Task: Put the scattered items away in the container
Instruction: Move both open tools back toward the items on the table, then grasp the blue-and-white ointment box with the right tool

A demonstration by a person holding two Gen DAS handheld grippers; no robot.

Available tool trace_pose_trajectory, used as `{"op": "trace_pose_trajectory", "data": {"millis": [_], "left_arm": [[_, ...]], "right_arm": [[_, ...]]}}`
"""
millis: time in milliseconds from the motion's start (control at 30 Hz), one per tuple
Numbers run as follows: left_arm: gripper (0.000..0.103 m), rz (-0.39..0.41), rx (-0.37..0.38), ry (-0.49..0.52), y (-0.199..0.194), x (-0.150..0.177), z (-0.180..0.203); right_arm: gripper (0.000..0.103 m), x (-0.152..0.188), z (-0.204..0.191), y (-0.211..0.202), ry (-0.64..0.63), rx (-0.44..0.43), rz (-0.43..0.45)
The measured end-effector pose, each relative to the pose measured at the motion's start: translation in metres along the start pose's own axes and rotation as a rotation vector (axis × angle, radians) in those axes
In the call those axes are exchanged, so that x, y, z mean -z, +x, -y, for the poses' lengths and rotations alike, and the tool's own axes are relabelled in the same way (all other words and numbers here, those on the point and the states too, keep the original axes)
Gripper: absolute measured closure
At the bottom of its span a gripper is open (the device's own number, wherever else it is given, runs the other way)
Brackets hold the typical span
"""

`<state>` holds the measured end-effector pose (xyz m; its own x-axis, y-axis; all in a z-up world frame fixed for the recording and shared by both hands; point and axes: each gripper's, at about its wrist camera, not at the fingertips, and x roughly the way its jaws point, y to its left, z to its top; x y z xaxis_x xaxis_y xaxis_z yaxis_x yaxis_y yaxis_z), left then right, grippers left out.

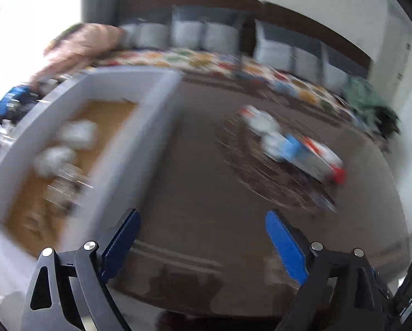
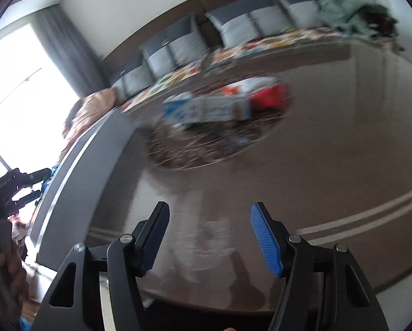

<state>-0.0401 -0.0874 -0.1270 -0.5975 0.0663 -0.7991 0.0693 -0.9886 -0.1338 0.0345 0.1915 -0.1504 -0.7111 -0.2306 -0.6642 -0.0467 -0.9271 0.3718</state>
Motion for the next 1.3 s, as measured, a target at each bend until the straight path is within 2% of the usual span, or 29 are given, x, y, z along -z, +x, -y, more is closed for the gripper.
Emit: {"op": "trace_pose_trajectory", "data": {"millis": [133,233,367,467,600,733,967,1033,1167,1300], "left_arm": [[0.010,-0.132,0.096,0.010,0.046,0.036,0.047],[0.010,-0.153,0.083,0.067,0.060,0.052,0.067],[0.010,-0.116,0.072,0.127,0.056,0.063,0.081],[0.010,-0.093,0.073,0.145,0.053,0.064,0.084],[0.010,-0.087,0.067,0.128,0.056,0.062,0.076],[0.010,-0.098,0.064,0.101,0.066,0.061,0.070],[0.010,-0.036,0.033,0.088,0.062,0.056,0.069],[0.010,-0.027,0.025,0.090,0.063,0.054,0.070],[0.010,-0.031,0.021,0.095,0.066,0.055,0.070],[0.010,-0.054,0.021,0.087,0.072,0.056,0.066]], "right_arm": [[0.040,0.000,0.029,-0.007,0.030,0.061,0.023],[0.040,-0.001,0.054,-0.009,0.118,0.071,0.022],[0.040,0.000,0.068,-0.004,0.172,0.086,0.009],[0.040,0.001,0.067,0.004,0.162,0.084,-0.011],[0.040,0.001,0.058,0.007,0.118,0.089,-0.016],[0.040,0.004,0.059,0.010,0.128,0.095,-0.028],[0.040,-0.003,0.061,0.011,0.135,0.078,-0.013],[0.040,-0.015,0.057,0.016,0.090,0.097,0.006],[0.040,-0.069,0.046,0.036,0.015,0.092,0.037],[0.040,-0.129,0.032,0.079,-0.040,0.068,-0.013]]}}
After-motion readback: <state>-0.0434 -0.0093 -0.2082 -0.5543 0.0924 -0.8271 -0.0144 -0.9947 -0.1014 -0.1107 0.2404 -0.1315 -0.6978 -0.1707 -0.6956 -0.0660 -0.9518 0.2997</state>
